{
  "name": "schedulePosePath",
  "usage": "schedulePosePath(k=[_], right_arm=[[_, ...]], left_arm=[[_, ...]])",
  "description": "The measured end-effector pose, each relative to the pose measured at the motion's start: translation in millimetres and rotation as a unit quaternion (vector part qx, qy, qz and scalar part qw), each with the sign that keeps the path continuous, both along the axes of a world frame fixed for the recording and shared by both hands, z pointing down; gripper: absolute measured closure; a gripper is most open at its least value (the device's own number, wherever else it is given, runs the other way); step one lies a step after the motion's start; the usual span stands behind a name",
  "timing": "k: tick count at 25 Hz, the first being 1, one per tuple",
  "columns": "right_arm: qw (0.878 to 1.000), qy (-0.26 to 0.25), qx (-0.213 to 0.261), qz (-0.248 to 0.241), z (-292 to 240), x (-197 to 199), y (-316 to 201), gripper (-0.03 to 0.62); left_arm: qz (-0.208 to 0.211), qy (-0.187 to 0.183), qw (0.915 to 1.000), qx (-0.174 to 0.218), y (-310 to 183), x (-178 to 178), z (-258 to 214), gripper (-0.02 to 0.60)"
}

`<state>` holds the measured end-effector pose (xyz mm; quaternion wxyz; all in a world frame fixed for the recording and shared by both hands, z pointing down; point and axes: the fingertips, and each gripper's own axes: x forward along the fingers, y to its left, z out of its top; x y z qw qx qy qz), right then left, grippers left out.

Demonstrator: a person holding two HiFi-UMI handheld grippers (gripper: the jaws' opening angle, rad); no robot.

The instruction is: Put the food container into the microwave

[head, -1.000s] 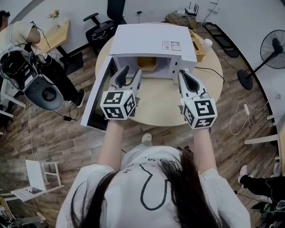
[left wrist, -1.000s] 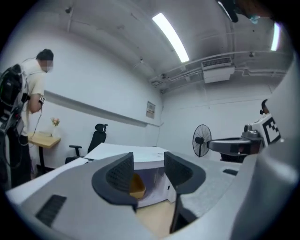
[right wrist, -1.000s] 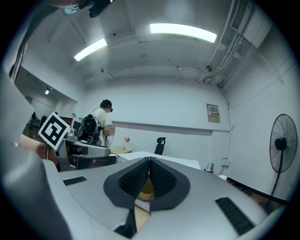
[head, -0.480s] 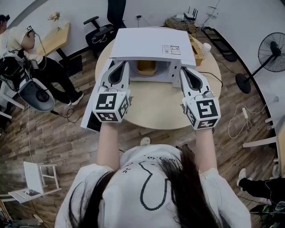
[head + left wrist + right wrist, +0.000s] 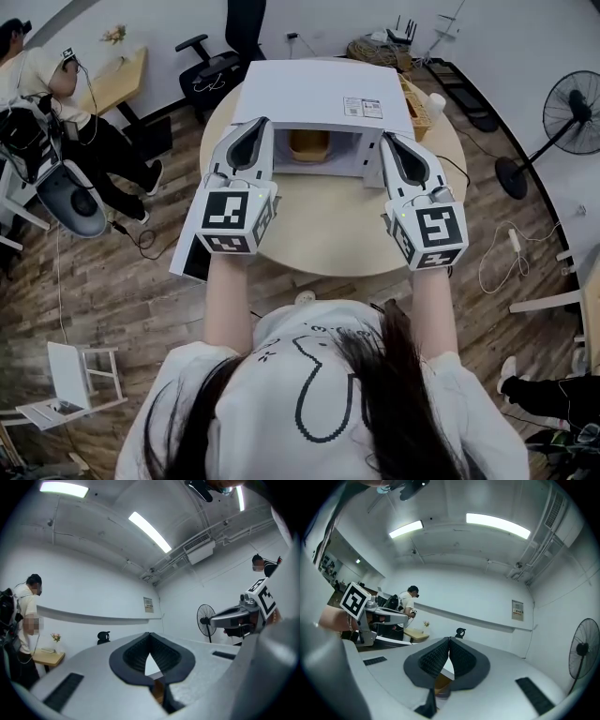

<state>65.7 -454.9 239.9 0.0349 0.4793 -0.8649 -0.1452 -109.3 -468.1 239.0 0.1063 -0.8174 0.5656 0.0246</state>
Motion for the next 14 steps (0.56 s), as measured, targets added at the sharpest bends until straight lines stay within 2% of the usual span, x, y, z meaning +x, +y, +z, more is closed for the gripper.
schedulePosePath(k=[14], right_arm=[[1.0, 0.005, 0.012, 0.008, -3.6, -0.8, -17.7, 0.566]], left_arm=[[0.001, -0.017, 0.9997, 0.02, -15.2, -2.8, -9.2, 0.572]])
